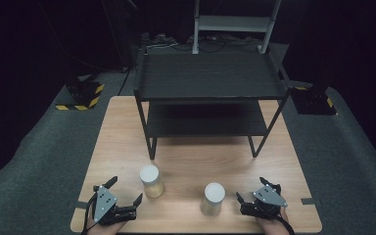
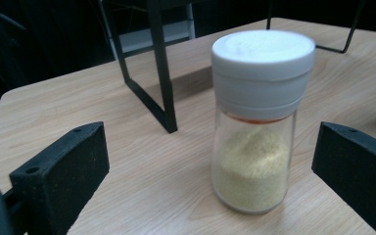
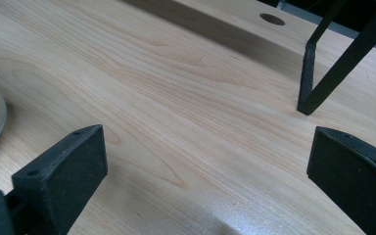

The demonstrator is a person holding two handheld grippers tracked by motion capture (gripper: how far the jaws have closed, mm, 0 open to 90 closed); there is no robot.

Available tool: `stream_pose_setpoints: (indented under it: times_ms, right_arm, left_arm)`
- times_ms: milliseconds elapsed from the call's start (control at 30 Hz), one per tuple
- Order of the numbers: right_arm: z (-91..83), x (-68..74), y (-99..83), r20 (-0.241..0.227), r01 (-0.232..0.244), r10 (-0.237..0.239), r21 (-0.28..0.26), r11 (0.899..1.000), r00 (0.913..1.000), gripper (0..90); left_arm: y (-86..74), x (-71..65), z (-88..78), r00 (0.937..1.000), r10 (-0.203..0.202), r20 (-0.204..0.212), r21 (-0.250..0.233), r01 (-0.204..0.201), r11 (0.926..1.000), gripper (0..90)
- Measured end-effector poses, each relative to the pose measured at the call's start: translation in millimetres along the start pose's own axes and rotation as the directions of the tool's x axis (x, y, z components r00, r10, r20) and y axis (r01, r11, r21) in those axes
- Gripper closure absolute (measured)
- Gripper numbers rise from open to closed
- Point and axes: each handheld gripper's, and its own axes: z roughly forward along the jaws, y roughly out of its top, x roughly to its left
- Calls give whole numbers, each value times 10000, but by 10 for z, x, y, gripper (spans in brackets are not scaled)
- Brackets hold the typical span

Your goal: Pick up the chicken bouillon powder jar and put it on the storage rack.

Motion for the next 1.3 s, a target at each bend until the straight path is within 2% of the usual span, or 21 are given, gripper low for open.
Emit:
stream_pose_setpoints:
  times_ms: [367,867,967,1067,1300]
  right_arm:
    - [3,5,3,-10,78,-78,13,10000,10000,7]
    - [4,5,7,-37,98,-97,35,9999,9999,7]
    - [3,6,6,-42,108,-108,30,9999,9999,7]
    - [4,0,3,-53,103,-102,13,9999,9999,7]
    - [1,-8,-1,-74,73,-73,-10,10000,9999,7]
  left_arm:
    - [70,-80,63,9997,171,166,-188,-168,9997,3]
    - [127,-169,336,9963,350,779,-351,-323,9989,3]
    - [136,-158,404,9958,249,881,-310,-222,9993,3]
    - [145,-138,492,9948,-35,1016,-274,63,9996,3]
    - [145,-171,637,9955,-27,952,-31,30,10000,6]
